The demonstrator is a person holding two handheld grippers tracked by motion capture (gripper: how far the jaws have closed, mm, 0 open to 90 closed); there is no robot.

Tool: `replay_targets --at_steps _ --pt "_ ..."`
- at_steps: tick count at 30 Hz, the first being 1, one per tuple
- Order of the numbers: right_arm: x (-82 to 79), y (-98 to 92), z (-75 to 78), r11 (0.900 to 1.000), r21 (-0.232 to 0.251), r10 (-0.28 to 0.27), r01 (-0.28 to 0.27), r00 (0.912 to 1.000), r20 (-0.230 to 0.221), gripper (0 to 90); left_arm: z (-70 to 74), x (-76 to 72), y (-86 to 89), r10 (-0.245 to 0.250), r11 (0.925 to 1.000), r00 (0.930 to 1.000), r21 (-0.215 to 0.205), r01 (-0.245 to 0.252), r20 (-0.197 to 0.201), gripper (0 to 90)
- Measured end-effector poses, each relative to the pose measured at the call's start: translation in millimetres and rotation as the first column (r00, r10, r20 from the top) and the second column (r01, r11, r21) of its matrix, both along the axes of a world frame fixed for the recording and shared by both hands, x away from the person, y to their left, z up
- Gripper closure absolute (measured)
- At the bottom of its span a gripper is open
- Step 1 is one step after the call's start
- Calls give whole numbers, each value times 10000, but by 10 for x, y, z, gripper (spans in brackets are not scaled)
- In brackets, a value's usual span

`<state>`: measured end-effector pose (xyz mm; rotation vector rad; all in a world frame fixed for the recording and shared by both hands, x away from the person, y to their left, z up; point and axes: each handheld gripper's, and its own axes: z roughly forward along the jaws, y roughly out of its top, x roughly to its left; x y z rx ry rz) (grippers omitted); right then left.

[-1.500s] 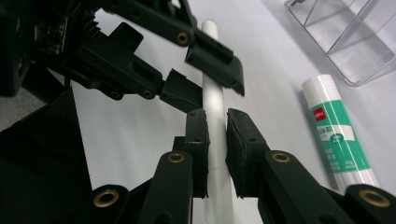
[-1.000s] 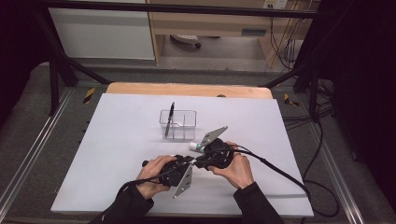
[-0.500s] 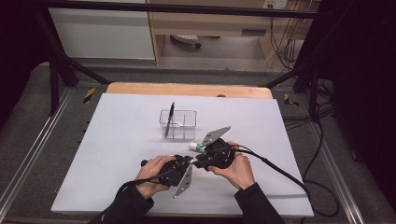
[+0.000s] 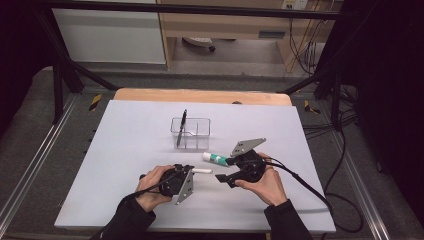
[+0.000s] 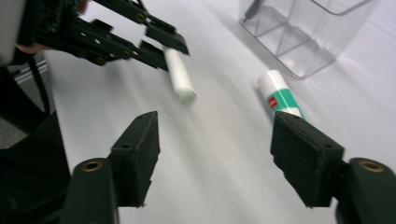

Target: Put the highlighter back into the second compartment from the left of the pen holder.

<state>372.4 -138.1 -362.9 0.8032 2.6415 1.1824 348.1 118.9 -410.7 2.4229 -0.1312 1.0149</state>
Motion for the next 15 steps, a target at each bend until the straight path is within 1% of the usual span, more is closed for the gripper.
replay_targets --at_steps 1,2,3,5,7,10,15 --pt "0 -23 -15 9999 65 -79 79 10000 51 277 0 8 22 208 9995 9997 -235 -211 -158 776" --pt "0 -63 -42 9995 192 -242 240 9997 86 258 3 17 41 331 9987 9990 -377 -342 -294 776" --pt "0 -93 -62 9988 299 -390 389 9992 18 249 5 23 56 422 9979 9983 -482 -441 -395 776" --pt "3 -155 -108 9975 385 -595 593 9982 46 209 10 45 92 701 9944 9959 -754 -743 -571 776" --pt "3 -206 -153 9961 432 -766 764 9971 36 197 13 54 111 853 9910 9938 -975 -920 -711 776" --pt "4 -288 -243 9937 555 -975 973 9952 22 168 30 66 139 1147 9816 9880 -1408 -1286 -1032 776" --pt "-1 -415 -395 9879 551 -1457 1453 9893 48 92 73 95 199 1584 9568 9745 -2192 -1913 -1587 776"
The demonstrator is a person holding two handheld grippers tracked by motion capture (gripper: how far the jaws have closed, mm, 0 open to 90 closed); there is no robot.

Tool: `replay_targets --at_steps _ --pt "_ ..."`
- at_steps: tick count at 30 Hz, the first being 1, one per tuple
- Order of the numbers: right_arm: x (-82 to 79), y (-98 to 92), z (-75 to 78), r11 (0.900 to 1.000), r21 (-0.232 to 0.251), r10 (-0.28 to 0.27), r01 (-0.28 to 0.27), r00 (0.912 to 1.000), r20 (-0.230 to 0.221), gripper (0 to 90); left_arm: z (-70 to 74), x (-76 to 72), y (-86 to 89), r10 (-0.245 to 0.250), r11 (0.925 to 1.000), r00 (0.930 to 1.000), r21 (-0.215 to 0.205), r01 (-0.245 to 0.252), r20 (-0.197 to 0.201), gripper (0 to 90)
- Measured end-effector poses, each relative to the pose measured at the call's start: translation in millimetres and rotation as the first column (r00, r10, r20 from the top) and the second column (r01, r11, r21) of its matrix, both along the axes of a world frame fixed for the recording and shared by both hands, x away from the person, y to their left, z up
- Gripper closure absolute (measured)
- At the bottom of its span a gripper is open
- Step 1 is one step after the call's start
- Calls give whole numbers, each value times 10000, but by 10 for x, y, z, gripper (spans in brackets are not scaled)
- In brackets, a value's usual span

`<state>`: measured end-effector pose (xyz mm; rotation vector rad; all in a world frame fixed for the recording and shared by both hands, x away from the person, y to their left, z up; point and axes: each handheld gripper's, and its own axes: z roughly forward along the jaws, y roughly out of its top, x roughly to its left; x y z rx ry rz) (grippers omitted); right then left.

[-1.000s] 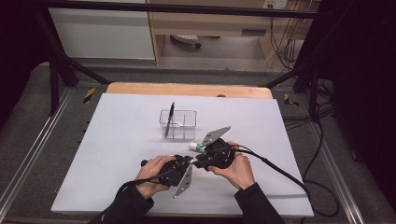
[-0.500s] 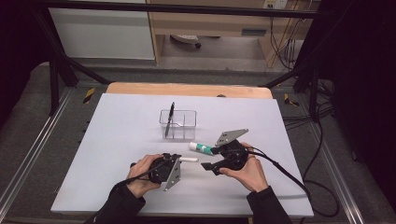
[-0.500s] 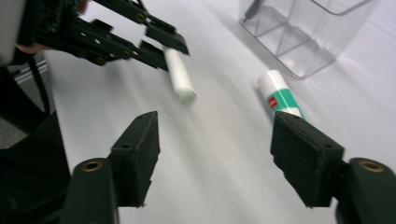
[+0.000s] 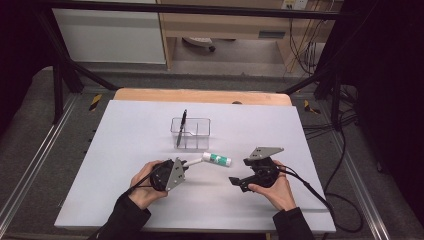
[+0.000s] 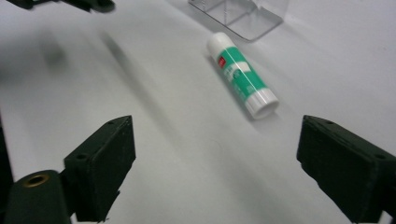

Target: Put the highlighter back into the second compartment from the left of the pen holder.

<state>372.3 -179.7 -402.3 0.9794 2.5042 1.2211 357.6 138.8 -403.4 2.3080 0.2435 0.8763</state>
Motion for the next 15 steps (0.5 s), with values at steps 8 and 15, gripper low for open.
replay_targets --at_steps 8,15 --pt "-27 -163 -197 9991 -181 -379 375 9990 -252 18 68 34 75 584 9900 9969 -1252 -646 -533 776" --pt "-85 -340 -322 9981 -94 -616 614 9979 -198 6 114 79 104 920 9743 9913 -1970 -1090 -938 776"
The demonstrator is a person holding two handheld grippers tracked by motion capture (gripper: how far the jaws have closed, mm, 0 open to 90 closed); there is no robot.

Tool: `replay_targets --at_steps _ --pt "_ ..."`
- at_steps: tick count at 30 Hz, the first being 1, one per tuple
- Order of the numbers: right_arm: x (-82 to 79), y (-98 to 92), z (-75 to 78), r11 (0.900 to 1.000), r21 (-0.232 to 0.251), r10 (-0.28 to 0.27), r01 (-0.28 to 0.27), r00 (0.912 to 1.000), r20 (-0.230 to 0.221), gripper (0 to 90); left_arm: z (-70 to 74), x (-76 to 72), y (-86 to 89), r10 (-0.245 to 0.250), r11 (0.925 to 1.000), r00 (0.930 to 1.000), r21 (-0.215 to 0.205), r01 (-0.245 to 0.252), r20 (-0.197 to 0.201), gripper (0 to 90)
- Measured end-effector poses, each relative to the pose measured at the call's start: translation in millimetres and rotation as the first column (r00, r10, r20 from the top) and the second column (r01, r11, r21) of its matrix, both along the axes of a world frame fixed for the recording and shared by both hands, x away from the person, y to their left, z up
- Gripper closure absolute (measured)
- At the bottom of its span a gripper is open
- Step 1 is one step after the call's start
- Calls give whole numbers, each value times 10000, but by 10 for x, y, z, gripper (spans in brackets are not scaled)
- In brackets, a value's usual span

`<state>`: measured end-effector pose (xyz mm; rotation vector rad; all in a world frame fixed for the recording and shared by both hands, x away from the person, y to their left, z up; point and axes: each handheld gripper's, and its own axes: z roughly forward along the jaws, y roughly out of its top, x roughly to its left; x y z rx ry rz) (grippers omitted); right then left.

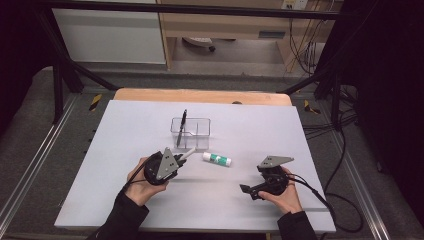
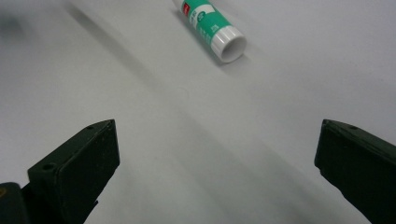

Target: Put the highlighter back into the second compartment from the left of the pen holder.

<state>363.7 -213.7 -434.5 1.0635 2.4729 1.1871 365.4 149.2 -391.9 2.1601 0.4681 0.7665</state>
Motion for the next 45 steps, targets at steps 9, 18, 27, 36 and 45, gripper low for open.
replay_targets --at_steps 9,18,27,36,45 --pt "-45 -137 -63 9988 -388 -293 303 9992 263 6 74 99 71 533 9894 9958 -1311 -628 -744 777" --pt "-61 -140 -76 9974 -652 -278 295 9992 276 6 188 253 103 730 9630 9900 -2497 -1014 -1206 777" --pt "-74 -213 -122 9984 -477 -303 310 9994 151 9 345 389 68 891 9338 9869 -3335 -1297 -1344 777" --pt "-94 -252 -109 9986 -410 -339 347 9992 198 6 453 540 -20 1249 9109 9827 -3769 -1683 -1369 777" --pt "-96 -255 -109 9983 -441 -372 380 9991 179 6 558 697 -147 1363 9051 9822 -3869 -1764 -1290 777"
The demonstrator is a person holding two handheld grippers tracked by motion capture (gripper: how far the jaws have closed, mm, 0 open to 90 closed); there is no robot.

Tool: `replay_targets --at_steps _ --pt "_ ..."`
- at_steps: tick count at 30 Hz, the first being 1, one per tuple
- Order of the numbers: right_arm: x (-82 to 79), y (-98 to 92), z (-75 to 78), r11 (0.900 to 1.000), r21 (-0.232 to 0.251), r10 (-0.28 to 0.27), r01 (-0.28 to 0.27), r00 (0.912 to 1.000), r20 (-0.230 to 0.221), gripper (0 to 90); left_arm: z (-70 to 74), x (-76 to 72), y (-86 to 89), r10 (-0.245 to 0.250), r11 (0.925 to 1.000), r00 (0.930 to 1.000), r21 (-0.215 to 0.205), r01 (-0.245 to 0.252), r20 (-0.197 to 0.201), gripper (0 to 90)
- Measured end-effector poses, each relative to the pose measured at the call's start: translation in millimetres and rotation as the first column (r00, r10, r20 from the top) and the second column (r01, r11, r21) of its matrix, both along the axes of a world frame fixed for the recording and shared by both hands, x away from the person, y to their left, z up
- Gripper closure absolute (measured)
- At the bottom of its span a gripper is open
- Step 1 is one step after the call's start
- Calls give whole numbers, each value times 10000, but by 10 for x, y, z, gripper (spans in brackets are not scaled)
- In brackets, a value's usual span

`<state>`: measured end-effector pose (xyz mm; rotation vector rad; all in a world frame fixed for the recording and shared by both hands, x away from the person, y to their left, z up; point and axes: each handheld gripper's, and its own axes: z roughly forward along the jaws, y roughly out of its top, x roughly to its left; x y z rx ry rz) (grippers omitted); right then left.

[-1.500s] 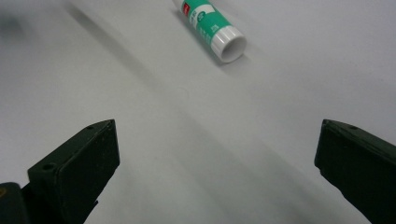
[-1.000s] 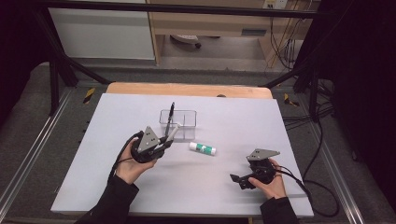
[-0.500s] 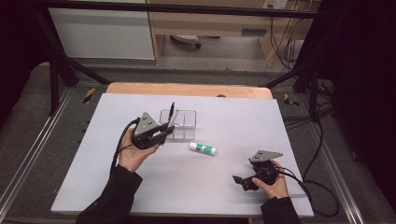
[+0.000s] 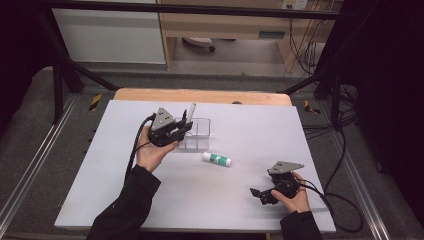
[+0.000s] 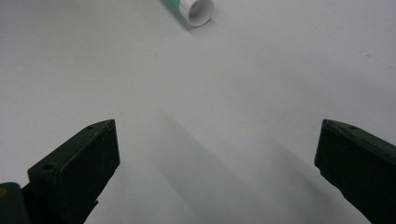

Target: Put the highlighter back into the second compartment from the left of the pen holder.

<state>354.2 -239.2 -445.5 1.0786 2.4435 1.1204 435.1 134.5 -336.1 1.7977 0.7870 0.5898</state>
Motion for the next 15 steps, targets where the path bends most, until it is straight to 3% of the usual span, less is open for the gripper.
replay_targets --at_steps 15 --pt "-1 -9 11 10000 80 -4 3 10000 42 6 64 301 -145 458 9989 9989 40 -458 84 777"
